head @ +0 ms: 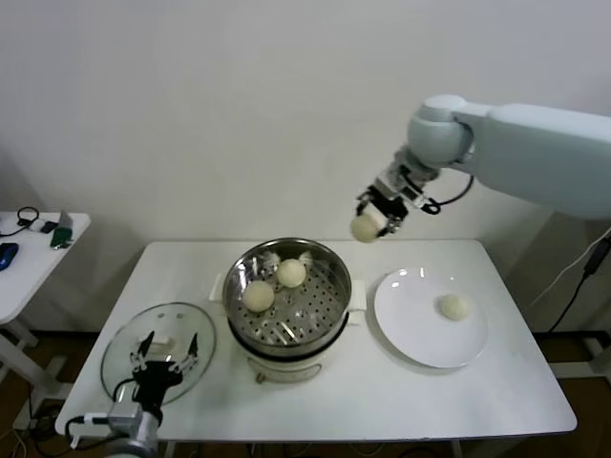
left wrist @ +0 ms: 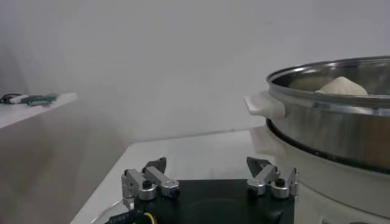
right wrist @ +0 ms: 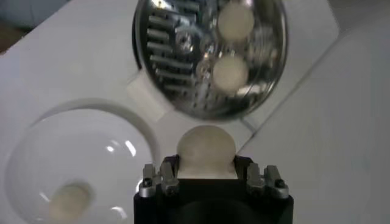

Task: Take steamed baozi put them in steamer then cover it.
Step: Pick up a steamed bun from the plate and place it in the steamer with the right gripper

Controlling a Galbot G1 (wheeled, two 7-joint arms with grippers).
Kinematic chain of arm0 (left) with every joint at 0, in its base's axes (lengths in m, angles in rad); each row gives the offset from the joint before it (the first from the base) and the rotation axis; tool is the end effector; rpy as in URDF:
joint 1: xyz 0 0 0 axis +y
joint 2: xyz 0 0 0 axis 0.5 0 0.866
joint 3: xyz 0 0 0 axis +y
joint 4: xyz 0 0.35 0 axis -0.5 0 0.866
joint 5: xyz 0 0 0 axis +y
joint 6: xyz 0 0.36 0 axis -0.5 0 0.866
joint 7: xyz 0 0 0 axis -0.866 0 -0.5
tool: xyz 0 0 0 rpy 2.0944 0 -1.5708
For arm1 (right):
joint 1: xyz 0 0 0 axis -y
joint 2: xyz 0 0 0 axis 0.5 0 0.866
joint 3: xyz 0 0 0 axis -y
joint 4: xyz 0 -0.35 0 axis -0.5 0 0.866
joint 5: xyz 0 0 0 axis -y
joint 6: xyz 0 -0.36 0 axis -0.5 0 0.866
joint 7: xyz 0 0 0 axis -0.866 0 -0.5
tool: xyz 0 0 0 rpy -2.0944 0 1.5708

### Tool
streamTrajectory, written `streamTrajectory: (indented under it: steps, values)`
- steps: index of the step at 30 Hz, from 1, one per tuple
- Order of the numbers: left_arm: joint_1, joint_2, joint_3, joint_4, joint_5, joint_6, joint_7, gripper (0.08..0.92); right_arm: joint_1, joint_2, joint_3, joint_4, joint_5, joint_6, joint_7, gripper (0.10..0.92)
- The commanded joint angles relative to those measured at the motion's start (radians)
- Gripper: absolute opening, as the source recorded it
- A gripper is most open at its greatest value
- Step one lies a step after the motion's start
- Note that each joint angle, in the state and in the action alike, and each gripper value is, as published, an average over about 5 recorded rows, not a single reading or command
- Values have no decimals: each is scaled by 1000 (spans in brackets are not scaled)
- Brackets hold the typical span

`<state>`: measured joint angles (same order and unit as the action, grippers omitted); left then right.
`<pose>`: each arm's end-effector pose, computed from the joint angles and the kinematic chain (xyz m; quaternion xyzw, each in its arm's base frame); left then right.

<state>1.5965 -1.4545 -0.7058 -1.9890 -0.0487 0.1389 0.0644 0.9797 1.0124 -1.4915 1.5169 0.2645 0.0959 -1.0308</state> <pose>0.1739 0.0829 -0.3357 0.0278 -0.9893 -0.0612 0.1294 0.5037 0.0796 0.0750 0.5859 -0.3146 0.7414 0.0904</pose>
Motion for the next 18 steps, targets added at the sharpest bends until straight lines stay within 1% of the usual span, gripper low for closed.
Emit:
streamTrajectory:
  steps: [1,7,11,18]
  values:
    - [12,6,-12,-3,-8,-5,-1,823,38,225,-1,248,-91,124,61,611]
    - [20,12,-22,-7,-15,-7,-1,823,-109,279,-47,245,-221,122,109,611]
    - [22,9,-23,-8,-16,-7,-1,823,-176,295,-58,194,-306,119,118,611]
    - [21,5,-18,-2,-14,-10,-2,823,-253,318,-66,93,-385,122,125,611]
